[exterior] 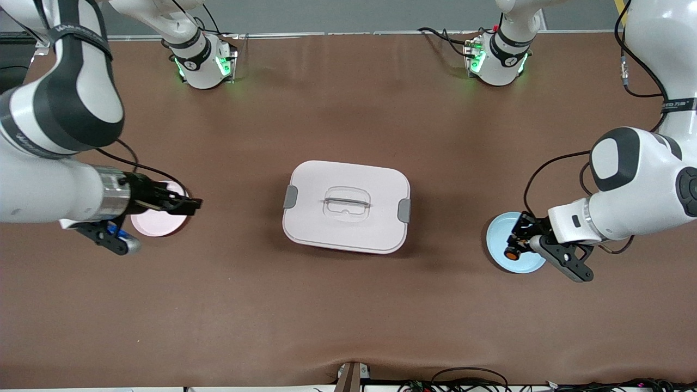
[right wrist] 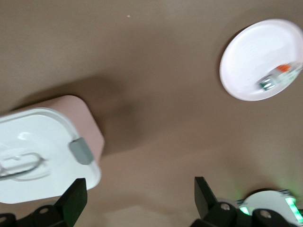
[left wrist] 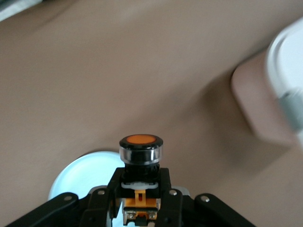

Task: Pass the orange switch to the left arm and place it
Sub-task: 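Carry the switch to the blue plate while the right gripper withdraws, then lower the switch onto the blue plate with the left gripper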

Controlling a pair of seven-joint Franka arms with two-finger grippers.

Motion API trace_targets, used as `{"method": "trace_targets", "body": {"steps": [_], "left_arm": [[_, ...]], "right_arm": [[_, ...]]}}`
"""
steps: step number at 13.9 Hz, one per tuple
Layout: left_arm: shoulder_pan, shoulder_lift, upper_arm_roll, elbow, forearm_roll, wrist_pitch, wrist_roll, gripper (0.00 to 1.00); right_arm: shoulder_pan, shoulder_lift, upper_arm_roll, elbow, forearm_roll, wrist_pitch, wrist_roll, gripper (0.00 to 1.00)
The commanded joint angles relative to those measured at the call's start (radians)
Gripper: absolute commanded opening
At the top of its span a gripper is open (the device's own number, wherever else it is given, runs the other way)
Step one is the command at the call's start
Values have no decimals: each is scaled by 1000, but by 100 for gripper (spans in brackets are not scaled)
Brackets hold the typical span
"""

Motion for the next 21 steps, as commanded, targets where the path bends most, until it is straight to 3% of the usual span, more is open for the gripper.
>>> {"method": "trace_targets", "body": {"steps": [1,4,7,13,21], "left_arm": [[37,-14,-10,-63,99,-4,127,0],[55,-14,-10,-123,251,6,253,0],[60,-16,-10,-186,357,53,357,0],[136,-14,-10,-427,396,406,555,0],[141,83,-10,-412,488,509,680,0]], "right_arm": [[-37,-39,16,-4,-86,-51,-144,100],[-63,-62,16,-4,-198,-118,-291,100],[-109,-71,18,-4,-230,-130,-382,100],[-113,-86,21,-6,-275,-159,-423,100],[-119,-89,21,-14,-275,-189,-446,100]]}}
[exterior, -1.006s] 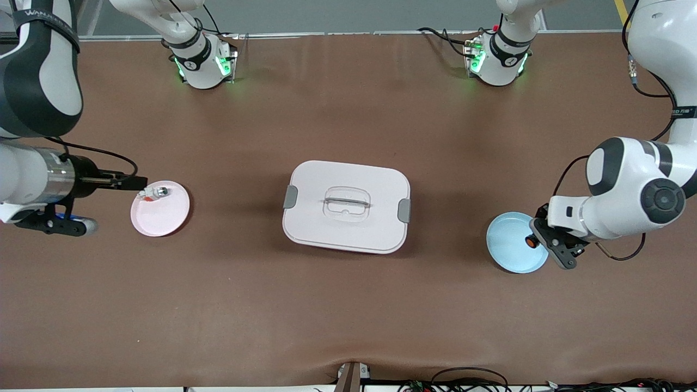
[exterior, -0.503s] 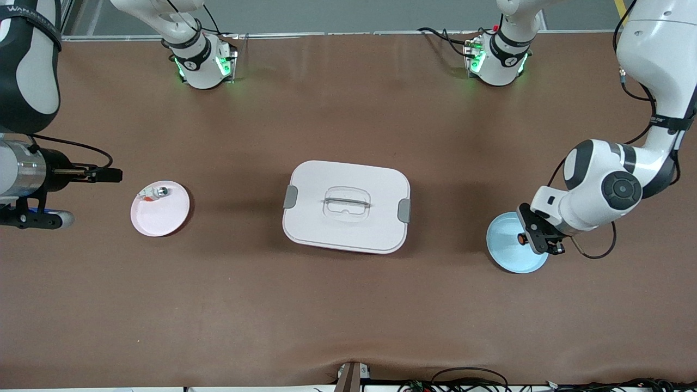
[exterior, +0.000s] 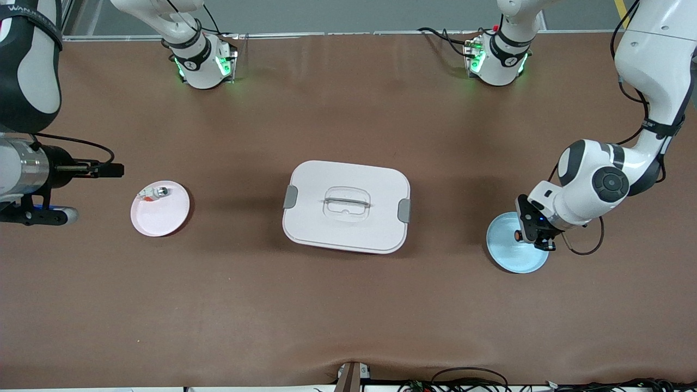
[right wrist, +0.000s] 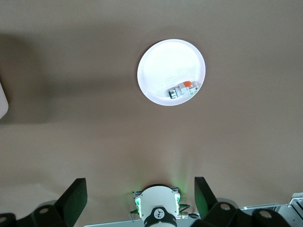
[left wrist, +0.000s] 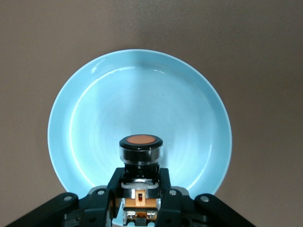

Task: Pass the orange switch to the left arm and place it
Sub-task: 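Lower the switch onto the blue plate with the left gripper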

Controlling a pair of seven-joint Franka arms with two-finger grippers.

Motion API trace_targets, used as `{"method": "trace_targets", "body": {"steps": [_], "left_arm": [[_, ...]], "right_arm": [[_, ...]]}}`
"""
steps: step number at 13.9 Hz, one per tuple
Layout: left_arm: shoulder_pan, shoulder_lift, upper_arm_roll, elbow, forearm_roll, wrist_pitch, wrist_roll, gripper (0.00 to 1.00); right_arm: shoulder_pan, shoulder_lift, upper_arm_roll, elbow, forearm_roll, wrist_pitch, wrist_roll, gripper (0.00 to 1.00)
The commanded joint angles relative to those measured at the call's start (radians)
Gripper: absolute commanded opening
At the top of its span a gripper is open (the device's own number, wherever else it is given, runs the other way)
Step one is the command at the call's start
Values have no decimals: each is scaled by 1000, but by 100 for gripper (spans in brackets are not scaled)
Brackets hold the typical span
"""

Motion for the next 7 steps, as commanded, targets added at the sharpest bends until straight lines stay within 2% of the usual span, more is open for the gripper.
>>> {"method": "trace_targets", "body": {"steps": [1,3,5,6,7], "left_arm": [[3,54,-9,30,60,41,21,0],[3,80,-9,47,105,41,19,1],[3,82,-9,47,106,41,19,16],[3,82,-9,47,106,41,19,46],[6,82,-9,47,102,41,4,99]], "right_arm": [[-21,-19,13,-13,-21,-9,-10,100],[-15,-20,17,-12,-36,-15,-5,100],[-18,-17,17,-13,-36,-23,-7,100],[-18,-17,15,-12,-36,-23,-5,100],[-13,-17,12,-12,-39,-23,-5,100]]}}
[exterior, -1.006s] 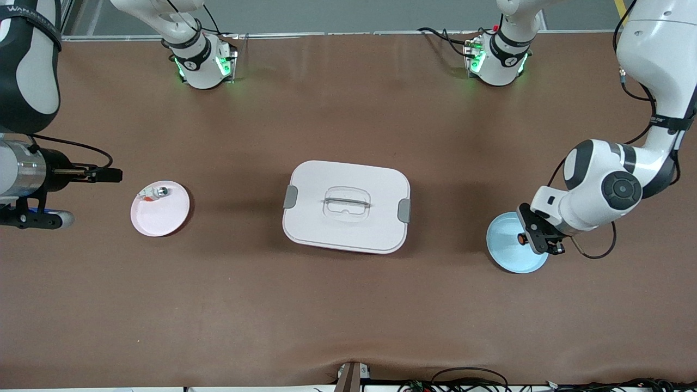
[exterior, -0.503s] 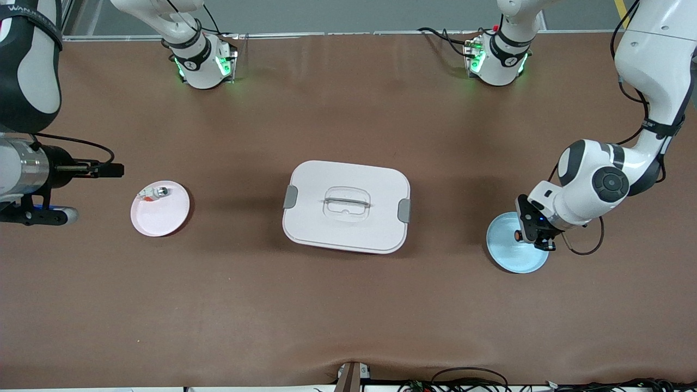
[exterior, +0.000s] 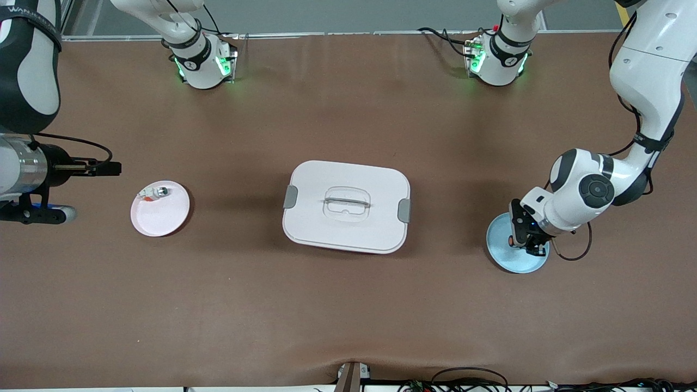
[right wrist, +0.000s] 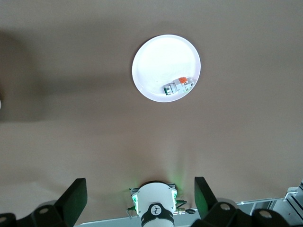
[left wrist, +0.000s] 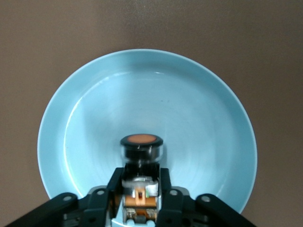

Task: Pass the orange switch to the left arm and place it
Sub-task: 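Lower the switch onto the blue plate with the left gripper, then open the left gripper and release the switch on the plate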

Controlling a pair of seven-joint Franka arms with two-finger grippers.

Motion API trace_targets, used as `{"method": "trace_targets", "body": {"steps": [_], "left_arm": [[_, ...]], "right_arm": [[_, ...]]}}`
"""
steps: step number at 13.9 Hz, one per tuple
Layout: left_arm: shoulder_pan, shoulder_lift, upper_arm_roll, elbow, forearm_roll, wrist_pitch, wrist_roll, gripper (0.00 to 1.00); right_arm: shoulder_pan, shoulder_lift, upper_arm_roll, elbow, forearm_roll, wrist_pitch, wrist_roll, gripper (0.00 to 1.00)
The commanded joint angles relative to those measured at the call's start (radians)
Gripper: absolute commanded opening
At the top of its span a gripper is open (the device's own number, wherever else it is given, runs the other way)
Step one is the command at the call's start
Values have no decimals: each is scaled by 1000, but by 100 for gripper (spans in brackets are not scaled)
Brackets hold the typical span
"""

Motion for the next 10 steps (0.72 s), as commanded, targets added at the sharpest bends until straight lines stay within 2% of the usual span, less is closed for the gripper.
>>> {"method": "trace_targets", "body": {"steps": [1,6,10], "left_arm": [[11,5,-9,14,15,3,-5,100],[16,-44,-14,26,-33,-23,-136,100],[14,-105,-15,98,-270,-146,-183,100]], "right_arm": [[-14,-20,14,-10,-21,-7,-5,100],[-89,-69,15,-7,79,-4,-23,100],[-91,-140,11,-7,63,-5,-20,100]]}}
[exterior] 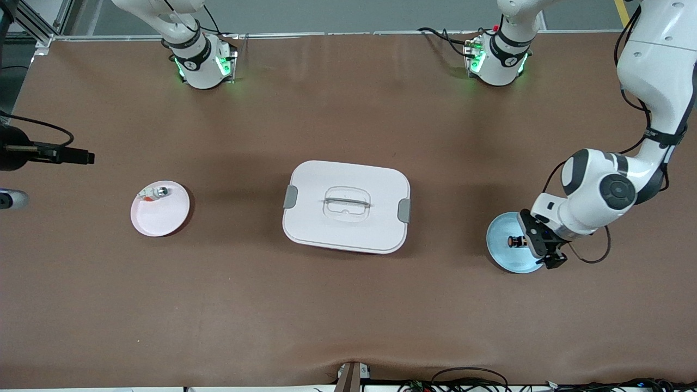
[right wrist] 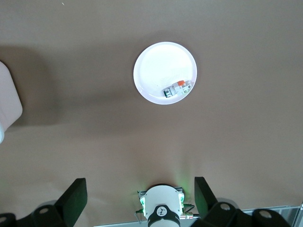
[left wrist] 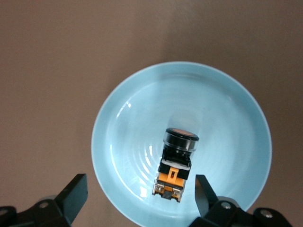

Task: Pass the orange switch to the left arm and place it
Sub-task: 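Open the left gripper and release the switch on the plate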

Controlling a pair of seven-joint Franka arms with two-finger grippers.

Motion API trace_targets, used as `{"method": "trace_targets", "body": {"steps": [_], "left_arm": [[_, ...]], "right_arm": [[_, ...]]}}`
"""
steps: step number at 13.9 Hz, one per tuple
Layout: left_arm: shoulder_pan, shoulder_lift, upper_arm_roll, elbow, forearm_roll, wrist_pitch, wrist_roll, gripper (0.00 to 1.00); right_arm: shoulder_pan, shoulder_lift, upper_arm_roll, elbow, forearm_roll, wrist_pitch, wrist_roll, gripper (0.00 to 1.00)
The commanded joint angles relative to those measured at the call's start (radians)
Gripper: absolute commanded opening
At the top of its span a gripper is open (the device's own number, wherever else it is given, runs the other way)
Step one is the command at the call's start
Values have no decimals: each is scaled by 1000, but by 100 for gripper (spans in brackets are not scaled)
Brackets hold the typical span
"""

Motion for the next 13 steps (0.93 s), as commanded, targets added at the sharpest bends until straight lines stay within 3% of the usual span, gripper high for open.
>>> {"method": "trace_targets", "body": {"steps": [1,7,10,13], "left_arm": [[6,-73,-11,56,-126,-127,-61,100],[3,-143,-34,296,-160,-518,-377,100],[1,-150,-35,405,-165,-678,-477,100],[4,-247,-34,406,-206,-732,-700,100]], "right_arm": [[-13,-68,11,-13,7,-5,-2,100],[-5,-98,14,-29,9,32,20,100],[1,-199,19,-185,10,134,20,100],[1,-308,19,-351,10,233,20,100]]}}
